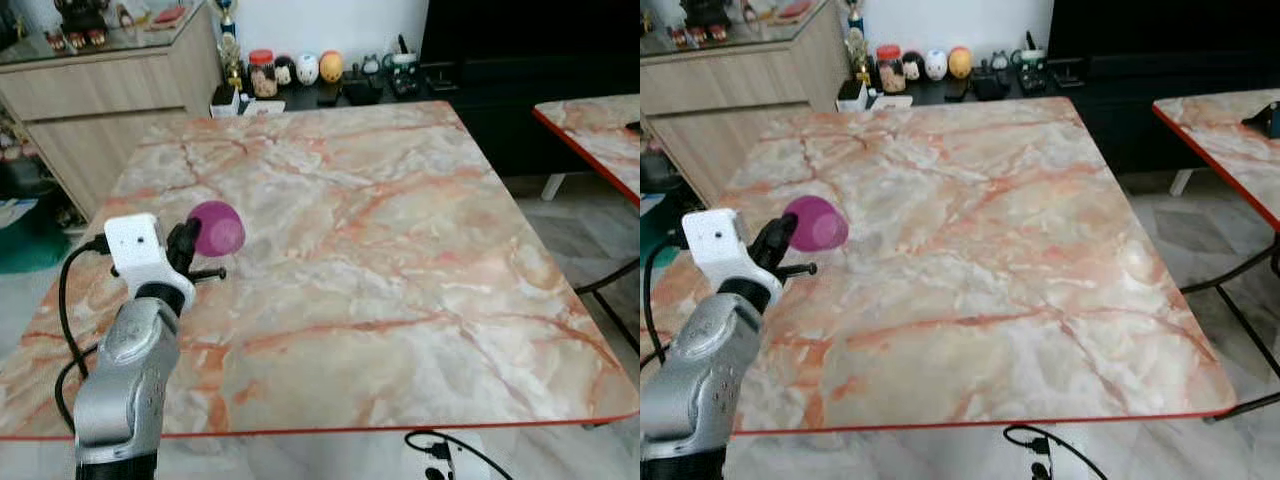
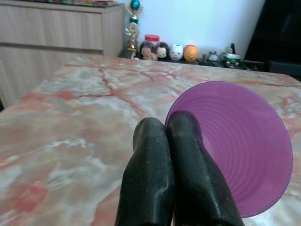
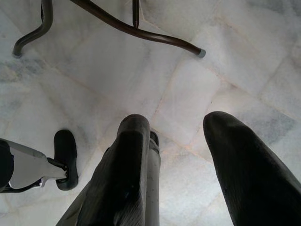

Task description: Setting the table

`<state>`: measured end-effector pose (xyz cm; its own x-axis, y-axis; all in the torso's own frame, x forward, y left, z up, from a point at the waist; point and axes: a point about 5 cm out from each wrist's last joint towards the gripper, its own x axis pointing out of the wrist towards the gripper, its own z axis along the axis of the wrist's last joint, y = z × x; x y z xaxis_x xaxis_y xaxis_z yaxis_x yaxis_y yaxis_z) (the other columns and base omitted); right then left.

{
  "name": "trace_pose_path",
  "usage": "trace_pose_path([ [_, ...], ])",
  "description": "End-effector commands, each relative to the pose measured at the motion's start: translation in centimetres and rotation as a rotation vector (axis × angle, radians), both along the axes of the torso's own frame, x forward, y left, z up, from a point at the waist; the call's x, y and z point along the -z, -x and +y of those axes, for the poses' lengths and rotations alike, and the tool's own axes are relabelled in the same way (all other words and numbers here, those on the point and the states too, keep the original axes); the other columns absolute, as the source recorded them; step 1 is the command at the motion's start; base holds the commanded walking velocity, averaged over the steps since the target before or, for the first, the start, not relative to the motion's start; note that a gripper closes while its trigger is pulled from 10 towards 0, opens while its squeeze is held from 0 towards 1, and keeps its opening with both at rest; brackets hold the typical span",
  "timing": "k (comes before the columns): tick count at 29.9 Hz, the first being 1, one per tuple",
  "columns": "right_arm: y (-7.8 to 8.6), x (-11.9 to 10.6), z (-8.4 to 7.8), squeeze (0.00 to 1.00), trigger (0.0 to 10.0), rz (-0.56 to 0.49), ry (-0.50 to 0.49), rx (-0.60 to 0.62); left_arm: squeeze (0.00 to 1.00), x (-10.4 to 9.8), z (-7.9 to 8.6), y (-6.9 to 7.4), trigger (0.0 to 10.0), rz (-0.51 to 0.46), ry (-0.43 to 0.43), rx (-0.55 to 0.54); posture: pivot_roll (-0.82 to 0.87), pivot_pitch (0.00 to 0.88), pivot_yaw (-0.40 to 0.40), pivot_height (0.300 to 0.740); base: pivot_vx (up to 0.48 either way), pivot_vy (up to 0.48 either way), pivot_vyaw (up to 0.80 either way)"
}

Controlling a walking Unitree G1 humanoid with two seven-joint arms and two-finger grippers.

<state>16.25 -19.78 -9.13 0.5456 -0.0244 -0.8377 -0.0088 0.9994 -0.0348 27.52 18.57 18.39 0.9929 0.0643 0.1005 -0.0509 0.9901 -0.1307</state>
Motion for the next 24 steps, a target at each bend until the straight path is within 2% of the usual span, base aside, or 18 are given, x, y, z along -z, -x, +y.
trace_pose_path([
  [1, 0.20, 0.12, 0.19, 0.00, 10.0, 0.011, -0.001, -0.004, 0.00, -0.78, 0.42, 0.57, 10.0, -0.065, -0.064, -0.047, -0.01, 0.000, 0.042, 0.707, 0.000, 0.000, 0.00],
  [4, 0.26, 0.15, 0.16, 0.00, 10.0, 0.010, -0.009, 0.022, 0.00, -0.42, 0.55, 1.07, 10.0, -0.087, -0.131, -0.062, -0.01, 0.000, 0.042, 0.707, 0.000, 0.000, 0.00],
  [12, 0.33, 0.17, 0.09, 0.00, 10.0, 0.005, -0.019, 0.058, 0.00, -0.12, 0.83, 1.22, 10.0, -0.100, -0.154, -0.086, -0.01, 0.000, 0.040, 0.707, 0.000, 0.000, 0.00],
  [24, 0.33, 0.16, 0.05, 0.00, 10.0, 0.007, -0.021, 0.057, 0.00, -0.38, 0.66, 0.96, 10.0, -0.136, -0.158, -0.089, -0.01, 0.000, 0.038, 0.707, 0.000, -0.310, 0.00],
])
